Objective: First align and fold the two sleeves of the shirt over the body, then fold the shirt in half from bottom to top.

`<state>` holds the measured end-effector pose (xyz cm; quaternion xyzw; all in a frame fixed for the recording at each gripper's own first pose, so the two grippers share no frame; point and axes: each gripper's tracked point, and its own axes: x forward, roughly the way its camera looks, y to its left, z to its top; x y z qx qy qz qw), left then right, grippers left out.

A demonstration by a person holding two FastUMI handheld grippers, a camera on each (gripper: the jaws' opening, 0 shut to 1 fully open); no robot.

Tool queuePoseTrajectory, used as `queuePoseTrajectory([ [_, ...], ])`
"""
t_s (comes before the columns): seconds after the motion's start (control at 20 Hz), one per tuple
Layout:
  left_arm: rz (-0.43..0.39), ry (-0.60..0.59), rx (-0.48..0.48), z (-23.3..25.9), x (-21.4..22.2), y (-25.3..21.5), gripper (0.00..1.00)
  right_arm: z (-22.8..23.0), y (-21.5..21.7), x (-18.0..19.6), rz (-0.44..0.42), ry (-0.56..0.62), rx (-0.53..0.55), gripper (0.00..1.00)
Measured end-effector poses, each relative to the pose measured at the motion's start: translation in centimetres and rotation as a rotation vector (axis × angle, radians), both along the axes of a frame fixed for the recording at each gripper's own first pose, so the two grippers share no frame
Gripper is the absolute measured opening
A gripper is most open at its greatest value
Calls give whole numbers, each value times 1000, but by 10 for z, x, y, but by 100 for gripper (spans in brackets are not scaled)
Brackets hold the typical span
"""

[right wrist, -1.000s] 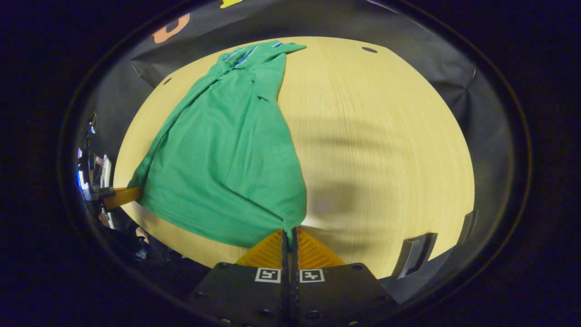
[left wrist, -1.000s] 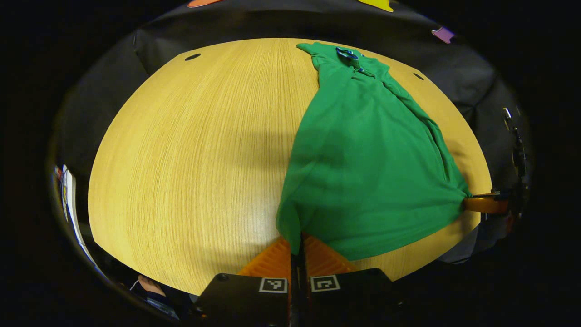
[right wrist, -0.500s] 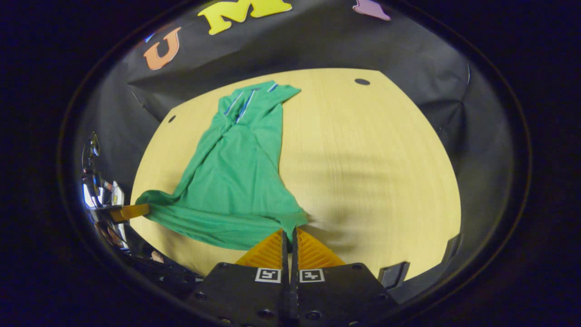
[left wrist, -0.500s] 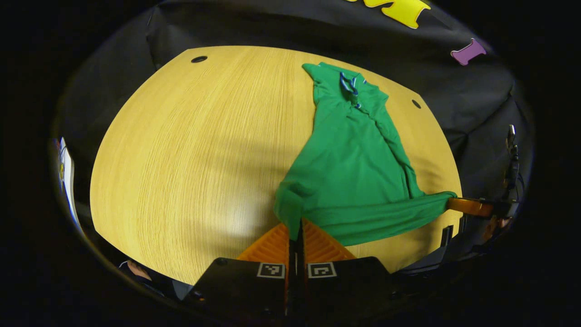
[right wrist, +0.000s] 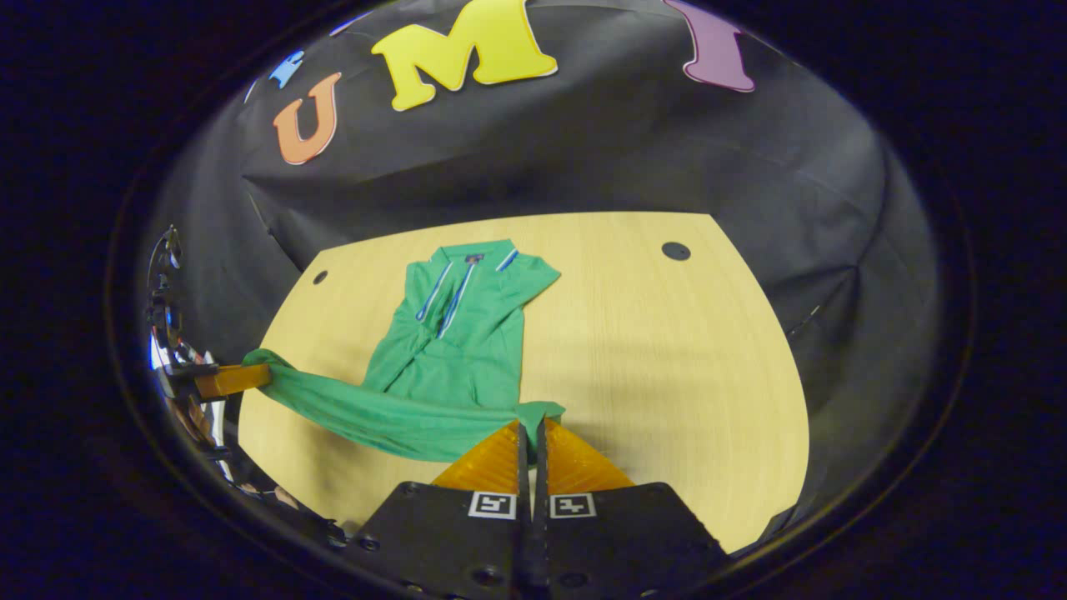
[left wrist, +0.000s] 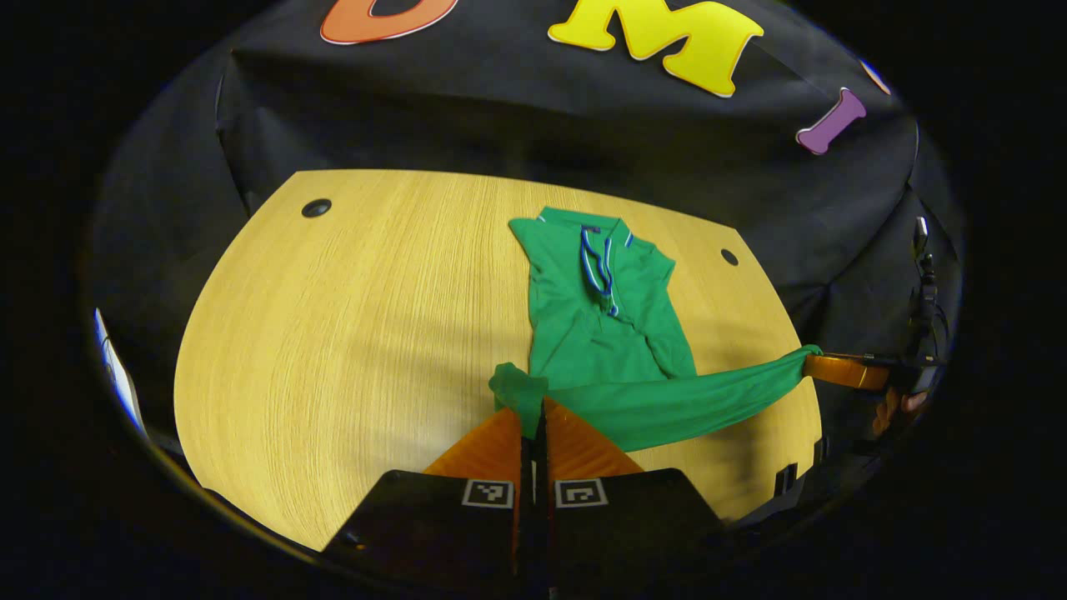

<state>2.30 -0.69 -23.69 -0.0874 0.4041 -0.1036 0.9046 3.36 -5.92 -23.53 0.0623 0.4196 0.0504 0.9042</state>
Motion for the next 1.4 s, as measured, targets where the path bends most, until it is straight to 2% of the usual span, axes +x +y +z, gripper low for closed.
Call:
queuePoseTrajectory([
  [0.4,13,-128,-6,35,119,-14,6,40,-3,116,12,-123,-19,0],
  [0.65,49,-173,5,34,187,-10,6,47,-6,187,29,-169,-38,0],
  [0.9,88,-180,6,10,232,-9,6,28,0,247,47,-185,-38,0],
  [1.2,101,-149,24,-31,263,-14,6,-18,-1,280,19,-134,-28,0],
  [1.3,98,-123,24,-43,263,-19,9,-29,0,283,23,-121,-27,0],
  [1.35,96,-107,32,-48,263,-21,14,-32,1,280,27,-119,-33,2],
  [1.4,93,-95,28,-49,260,-24,29,-35,-1,279,26,-125,-50,9],
])
